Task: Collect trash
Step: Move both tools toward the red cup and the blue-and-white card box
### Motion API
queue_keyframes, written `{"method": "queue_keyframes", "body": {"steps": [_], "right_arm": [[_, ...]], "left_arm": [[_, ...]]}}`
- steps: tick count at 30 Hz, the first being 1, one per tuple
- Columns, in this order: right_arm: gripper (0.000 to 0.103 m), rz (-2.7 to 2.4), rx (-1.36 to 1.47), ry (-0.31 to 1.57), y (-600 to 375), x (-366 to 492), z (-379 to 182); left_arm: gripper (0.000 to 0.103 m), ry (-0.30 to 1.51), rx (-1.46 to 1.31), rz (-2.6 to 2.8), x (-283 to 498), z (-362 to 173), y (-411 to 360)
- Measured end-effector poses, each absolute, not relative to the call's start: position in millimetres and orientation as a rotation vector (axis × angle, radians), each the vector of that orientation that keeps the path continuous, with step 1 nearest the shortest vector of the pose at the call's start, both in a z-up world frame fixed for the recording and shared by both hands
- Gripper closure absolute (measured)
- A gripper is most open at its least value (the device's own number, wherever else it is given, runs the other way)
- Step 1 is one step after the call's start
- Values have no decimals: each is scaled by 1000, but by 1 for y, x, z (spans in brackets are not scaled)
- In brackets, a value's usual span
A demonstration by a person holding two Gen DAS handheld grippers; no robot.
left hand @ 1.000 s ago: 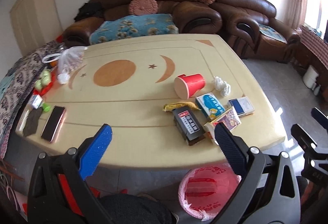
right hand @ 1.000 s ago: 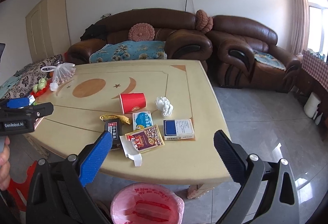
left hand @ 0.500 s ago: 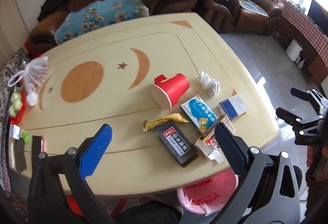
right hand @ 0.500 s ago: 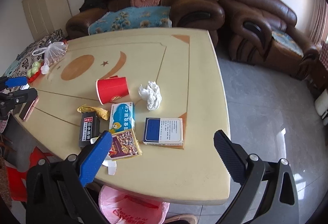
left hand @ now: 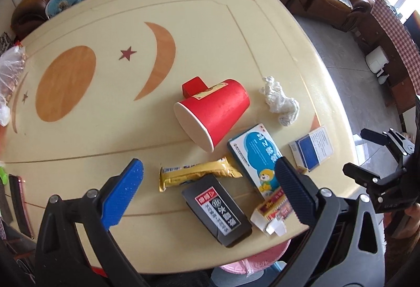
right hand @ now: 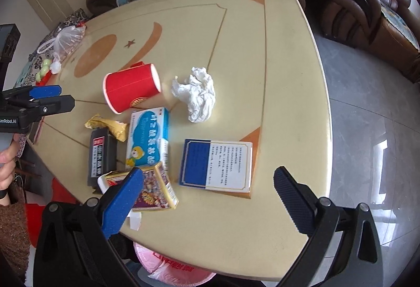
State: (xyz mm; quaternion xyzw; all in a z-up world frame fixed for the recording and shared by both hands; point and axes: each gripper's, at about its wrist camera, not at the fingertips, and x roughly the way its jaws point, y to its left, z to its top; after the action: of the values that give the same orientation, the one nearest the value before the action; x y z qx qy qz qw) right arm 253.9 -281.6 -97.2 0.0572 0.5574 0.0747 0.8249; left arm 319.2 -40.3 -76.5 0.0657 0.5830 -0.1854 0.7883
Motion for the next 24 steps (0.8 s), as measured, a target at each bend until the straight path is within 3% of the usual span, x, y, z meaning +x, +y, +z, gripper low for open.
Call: {"method": "queue_keyframes", "body": {"steps": [24], "right_arm": [[6, 143, 100, 1313, -296, 301, -147]], "left_arm": [[5, 1382, -161, -524, 372, -127, -58]]}}
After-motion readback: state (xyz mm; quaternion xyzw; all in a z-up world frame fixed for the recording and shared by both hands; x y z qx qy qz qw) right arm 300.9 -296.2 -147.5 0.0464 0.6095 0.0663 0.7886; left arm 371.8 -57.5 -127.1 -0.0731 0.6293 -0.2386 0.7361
